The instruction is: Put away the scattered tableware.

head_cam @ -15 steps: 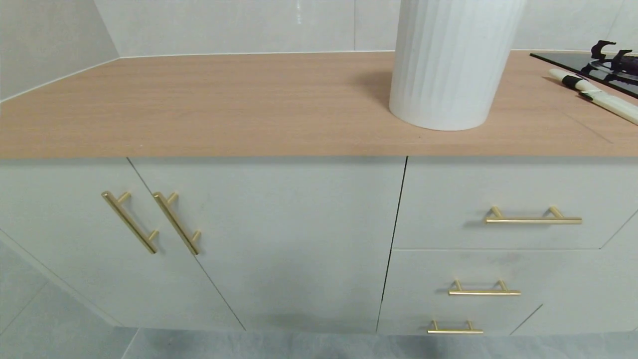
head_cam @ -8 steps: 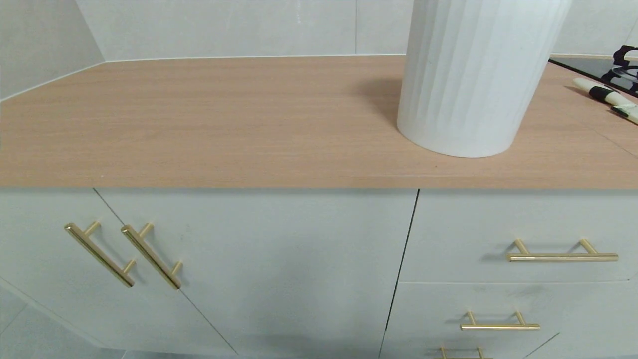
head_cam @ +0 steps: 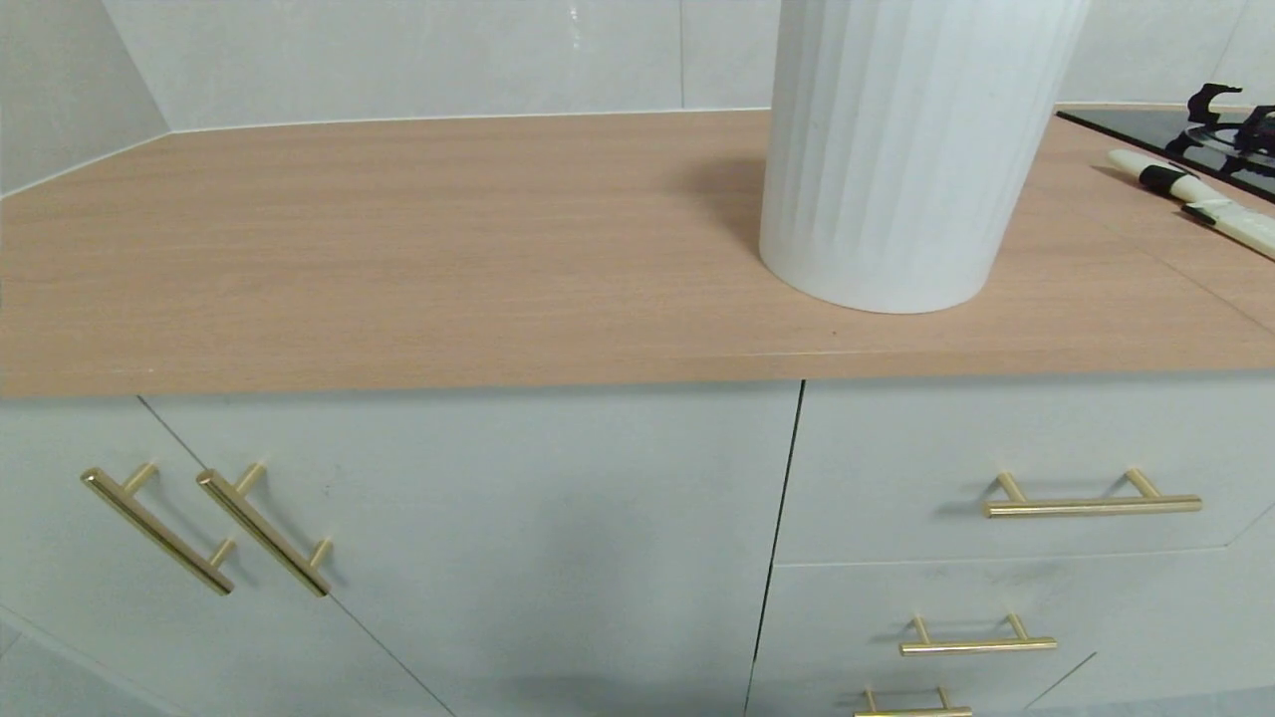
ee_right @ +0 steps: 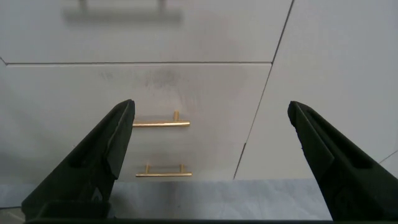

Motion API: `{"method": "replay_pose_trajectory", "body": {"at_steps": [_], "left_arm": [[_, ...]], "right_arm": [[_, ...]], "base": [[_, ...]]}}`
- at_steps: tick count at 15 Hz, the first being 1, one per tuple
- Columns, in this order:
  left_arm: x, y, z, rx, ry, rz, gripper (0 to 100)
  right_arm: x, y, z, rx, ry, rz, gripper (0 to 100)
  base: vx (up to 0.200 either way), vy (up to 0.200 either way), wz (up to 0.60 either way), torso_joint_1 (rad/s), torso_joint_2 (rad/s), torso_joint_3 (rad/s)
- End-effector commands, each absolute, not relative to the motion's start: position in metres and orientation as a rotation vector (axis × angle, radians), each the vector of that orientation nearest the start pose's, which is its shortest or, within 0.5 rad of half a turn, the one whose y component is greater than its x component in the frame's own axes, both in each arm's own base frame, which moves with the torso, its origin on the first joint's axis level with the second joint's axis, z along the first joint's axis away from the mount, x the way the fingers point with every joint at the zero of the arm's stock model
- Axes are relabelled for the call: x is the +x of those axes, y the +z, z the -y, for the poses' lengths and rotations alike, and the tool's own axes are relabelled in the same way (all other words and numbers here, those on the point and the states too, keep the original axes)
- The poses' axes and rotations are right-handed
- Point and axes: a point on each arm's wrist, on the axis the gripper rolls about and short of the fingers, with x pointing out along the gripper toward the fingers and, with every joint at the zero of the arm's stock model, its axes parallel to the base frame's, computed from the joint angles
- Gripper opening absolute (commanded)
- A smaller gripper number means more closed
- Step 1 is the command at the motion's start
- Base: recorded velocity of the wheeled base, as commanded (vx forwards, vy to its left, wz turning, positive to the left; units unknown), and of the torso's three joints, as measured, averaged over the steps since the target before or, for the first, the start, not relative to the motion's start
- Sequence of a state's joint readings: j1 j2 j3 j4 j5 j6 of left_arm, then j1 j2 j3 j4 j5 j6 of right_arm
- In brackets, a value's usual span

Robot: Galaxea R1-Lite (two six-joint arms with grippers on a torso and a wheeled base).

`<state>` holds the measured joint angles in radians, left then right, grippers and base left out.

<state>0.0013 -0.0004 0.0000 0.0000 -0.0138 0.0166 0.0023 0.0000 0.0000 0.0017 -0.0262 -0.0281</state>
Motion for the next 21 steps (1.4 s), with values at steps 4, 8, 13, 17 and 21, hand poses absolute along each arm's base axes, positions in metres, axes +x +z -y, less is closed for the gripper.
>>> {"method": "replay_pose_trajectory", "body": {"at_steps": [4, 8, 13, 17, 21], "left_arm": [[-0.0229, 0.0759, 0.0003, 0.020, -0.012, 0.002, 100], [-0.0229, 0.0759, 0.0003, 0.020, -0.012, 0.002, 100], [-0.0228, 0.0755, 0.0003, 0.017, -0.012, 0.000, 100], [-0.0228, 0.0755, 0.0003, 0.017, -0.012, 0.000, 100], [-0.0228, 0.0755, 0.0003, 0.017, -0.012, 0.000, 100]], "right_arm": [[-0.0227, 0.0752, 0.0006, -0.029, -0.024, -0.005, 100], [-0.0227, 0.0754, 0.0006, -0.029, -0.024, -0.003, 100], [-0.0227, 0.0754, 0.0006, -0.029, -0.024, -0.003, 100], [-0.0227, 0.0754, 0.0006, -0.031, -0.024, -0.003, 100], [-0.0227, 0.0754, 0.0006, -0.031, -0.024, -0.003, 100]], "base": [[0.000, -0.050, 0.00, 0.001, 0.00, 0.001], [0.000, -0.200, 0.00, 0.002, 0.00, 0.004], [0.000, -0.160, 0.00, 0.000, 0.00, 0.003], [0.000, 0.000, 0.00, 0.000, 0.00, 0.000], [0.000, 0.000, 0.00, 0.000, 0.00, 0.000]]}}
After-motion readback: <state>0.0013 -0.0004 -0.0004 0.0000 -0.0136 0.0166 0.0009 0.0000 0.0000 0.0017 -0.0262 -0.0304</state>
